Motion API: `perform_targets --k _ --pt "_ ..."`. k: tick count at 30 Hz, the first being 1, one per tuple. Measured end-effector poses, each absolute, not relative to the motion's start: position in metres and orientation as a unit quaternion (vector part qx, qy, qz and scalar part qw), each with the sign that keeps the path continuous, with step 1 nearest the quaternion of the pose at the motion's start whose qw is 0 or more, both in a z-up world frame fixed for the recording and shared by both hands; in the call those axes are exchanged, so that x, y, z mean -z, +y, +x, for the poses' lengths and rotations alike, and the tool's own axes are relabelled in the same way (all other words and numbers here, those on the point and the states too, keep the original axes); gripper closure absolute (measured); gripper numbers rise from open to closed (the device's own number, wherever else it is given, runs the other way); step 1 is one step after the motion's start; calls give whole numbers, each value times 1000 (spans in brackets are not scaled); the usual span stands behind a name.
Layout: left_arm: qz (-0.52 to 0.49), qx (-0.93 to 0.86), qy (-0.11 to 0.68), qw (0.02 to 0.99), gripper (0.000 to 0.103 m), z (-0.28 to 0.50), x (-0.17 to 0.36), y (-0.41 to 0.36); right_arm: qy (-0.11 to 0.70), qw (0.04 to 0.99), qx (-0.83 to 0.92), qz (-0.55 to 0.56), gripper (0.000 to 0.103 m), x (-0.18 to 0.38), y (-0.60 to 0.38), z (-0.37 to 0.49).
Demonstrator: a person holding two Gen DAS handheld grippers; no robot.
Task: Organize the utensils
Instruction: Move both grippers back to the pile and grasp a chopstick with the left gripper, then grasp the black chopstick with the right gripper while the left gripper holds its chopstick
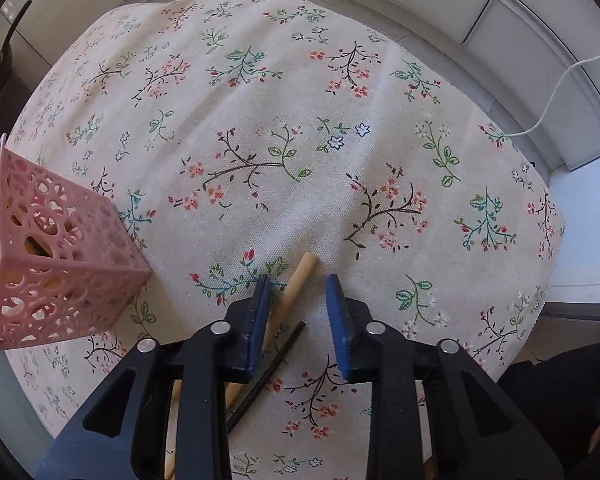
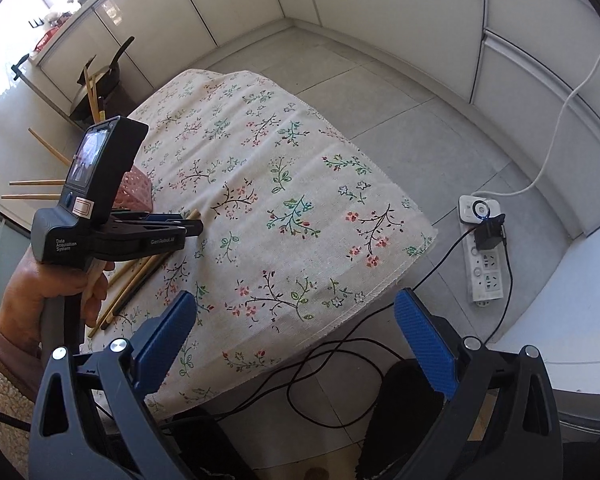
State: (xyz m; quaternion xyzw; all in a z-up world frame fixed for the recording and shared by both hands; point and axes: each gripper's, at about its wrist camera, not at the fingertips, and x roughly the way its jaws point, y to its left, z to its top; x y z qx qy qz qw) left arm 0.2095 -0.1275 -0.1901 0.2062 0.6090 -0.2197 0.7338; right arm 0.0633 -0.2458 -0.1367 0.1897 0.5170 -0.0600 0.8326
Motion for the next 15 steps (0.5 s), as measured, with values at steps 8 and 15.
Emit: perform_targets --k 8,15 --pt "208 215 566 768 96 199 170 -122 529 823 45 203 7 141 -240 68" --pt "163 225 499 821 97 159 95 -89 547 786 24 286 7 154 -238 88"
